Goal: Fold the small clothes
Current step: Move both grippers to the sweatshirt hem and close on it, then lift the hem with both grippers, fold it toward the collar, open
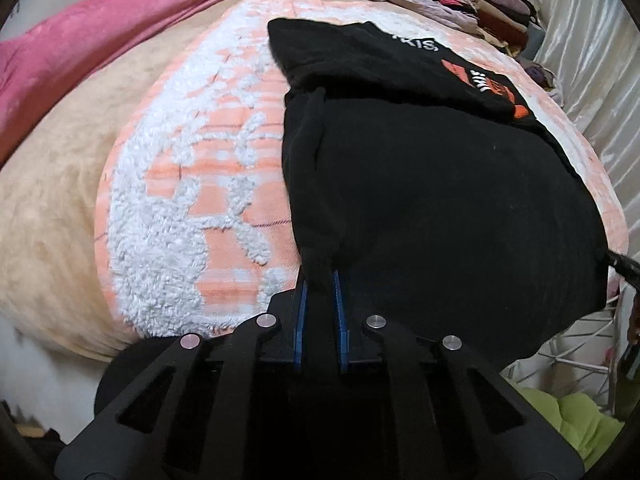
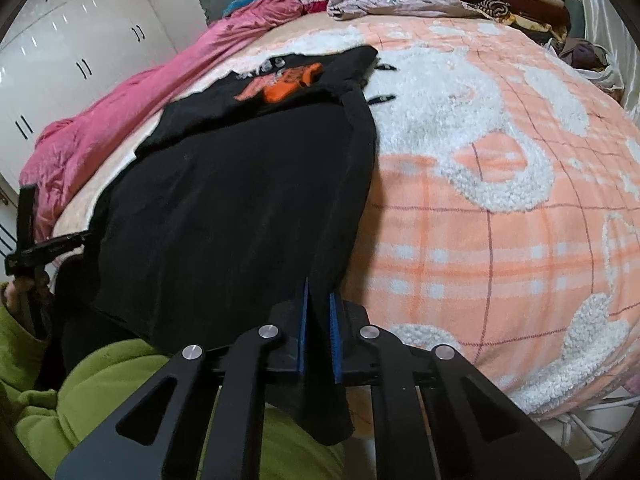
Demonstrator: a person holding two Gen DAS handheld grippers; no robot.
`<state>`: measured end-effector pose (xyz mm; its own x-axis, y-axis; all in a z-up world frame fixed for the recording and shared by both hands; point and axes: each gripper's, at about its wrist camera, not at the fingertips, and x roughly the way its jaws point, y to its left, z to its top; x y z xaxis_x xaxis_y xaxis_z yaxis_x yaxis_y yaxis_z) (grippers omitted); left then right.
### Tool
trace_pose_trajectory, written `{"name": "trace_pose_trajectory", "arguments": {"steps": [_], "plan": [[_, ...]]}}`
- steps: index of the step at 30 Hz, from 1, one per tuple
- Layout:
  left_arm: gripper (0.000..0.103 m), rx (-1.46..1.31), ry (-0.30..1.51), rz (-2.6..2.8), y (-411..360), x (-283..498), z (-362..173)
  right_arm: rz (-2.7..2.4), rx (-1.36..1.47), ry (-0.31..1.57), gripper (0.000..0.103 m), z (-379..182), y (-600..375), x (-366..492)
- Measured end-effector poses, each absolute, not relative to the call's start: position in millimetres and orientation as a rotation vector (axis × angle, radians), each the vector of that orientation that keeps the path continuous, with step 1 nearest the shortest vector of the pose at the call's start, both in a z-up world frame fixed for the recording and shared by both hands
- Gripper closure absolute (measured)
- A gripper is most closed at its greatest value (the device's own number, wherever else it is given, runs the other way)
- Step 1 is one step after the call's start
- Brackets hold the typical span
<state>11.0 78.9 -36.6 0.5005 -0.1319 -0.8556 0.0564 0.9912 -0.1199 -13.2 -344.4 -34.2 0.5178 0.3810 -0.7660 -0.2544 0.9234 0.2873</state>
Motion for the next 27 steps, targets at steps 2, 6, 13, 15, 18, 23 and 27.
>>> {"name": "trace_pose_trajectory", "arguments": {"steps": [2, 6, 13, 15, 18, 23, 27], "plan": [[0.099, -0.096, 1.024, -0.127, 79, 10, -31, 0.394, 0.155, 0.933, 0.095, -28, -345, -13], [0.099, -0.145, 0.984, -0.149, 81, 10, -17, 0.417, 0.173, 0.868, 0.095, -10, -349, -10], [0.099, -0.216, 0.921, -0.163, 89, 23, 9, 0.435, 0.201, 0.744, 0.095, 28, -352, 13], [0.099, -0.229, 0.905, -0.154, 92, 30, 16, 0.431, 0.212, 0.717, 0.095, 35, -352, 23], [0.100, -0.261, 0.889, -0.151, 98, 41, 25, 0.427, 0.226, 0.692, 0.095, 39, -352, 36], [0.099, -0.286, 0.871, -0.136, 106, 66, 34, 0.403, 0.239, 0.670, 0.095, 45, -351, 66], [0.100, -0.300, 0.868, -0.130, 110, 90, 36, 0.378, 0.234, 0.661, 0.095, 48, -347, 91]]}}
